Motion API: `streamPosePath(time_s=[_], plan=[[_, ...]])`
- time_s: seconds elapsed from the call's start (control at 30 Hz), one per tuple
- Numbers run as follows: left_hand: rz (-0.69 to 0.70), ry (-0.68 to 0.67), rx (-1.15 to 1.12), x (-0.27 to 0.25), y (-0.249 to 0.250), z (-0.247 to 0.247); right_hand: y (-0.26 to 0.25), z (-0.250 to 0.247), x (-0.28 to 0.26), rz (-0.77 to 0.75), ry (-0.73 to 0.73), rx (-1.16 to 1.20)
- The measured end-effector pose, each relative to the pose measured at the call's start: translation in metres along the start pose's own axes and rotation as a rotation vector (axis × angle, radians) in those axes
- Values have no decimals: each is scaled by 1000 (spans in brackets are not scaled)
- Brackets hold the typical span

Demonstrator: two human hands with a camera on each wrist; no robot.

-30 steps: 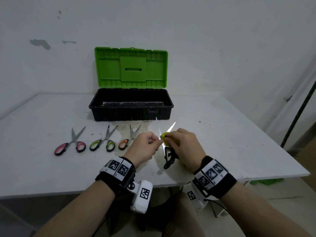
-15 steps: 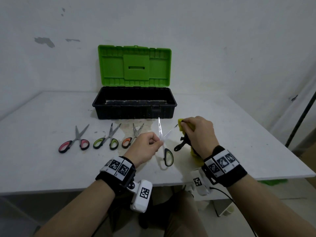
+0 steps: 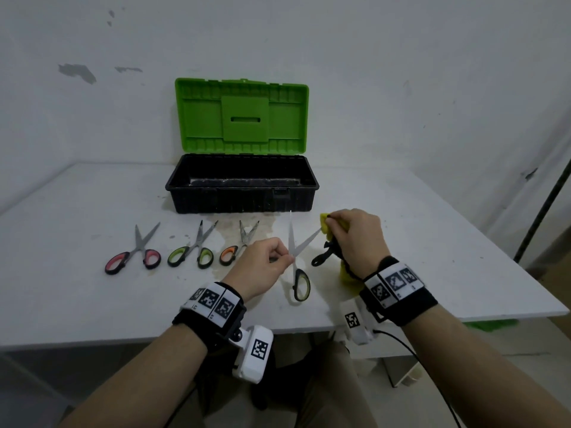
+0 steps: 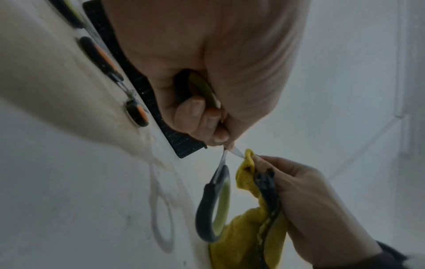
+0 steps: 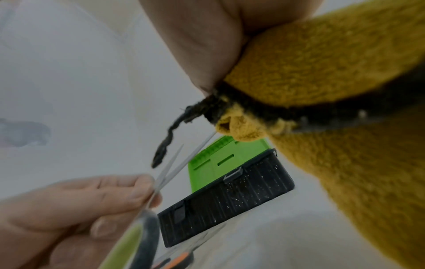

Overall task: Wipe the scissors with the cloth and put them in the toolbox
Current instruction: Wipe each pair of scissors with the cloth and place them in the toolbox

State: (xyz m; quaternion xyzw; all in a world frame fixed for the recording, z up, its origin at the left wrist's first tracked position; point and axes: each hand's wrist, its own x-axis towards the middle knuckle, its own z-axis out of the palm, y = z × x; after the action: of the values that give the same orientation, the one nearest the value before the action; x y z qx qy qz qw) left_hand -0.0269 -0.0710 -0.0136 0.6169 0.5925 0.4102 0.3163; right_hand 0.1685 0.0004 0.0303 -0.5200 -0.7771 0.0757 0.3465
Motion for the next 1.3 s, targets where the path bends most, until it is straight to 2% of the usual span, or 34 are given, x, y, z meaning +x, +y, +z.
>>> streamPosePath(time_s=[0.1,0.2,0.3,0.43,0.67,0.8,0.93,1.13,1.3], plan=[[-93,-26,-132,1,-1,0,-6,-7,-9,-49,20,29],[-104,-38,-174,2,4,0,-24,1,-33,-181,-79,27],[-94,-63,-177,2,7,2,-28,14,-45,-230,-171,38],[-70,-73,-176,-1,3,2,-20,17,-38,-195,-141,22],[-96,-80,-132,-3,-2,0,1,5,-8,-13,-61,-31],[-133,-59,-192,-2,0,1,-6,-3,-17,-90,-22,3],[-127,-66,-191,2,6,2,-20,11,-35,-209,-147,27],[-95,-90,-197,-2,5,-1,-12,13,-25,-116,-97,3],[-196,-133,-218,-2,1,-1,-6,6,-15,-64,-50,21]])
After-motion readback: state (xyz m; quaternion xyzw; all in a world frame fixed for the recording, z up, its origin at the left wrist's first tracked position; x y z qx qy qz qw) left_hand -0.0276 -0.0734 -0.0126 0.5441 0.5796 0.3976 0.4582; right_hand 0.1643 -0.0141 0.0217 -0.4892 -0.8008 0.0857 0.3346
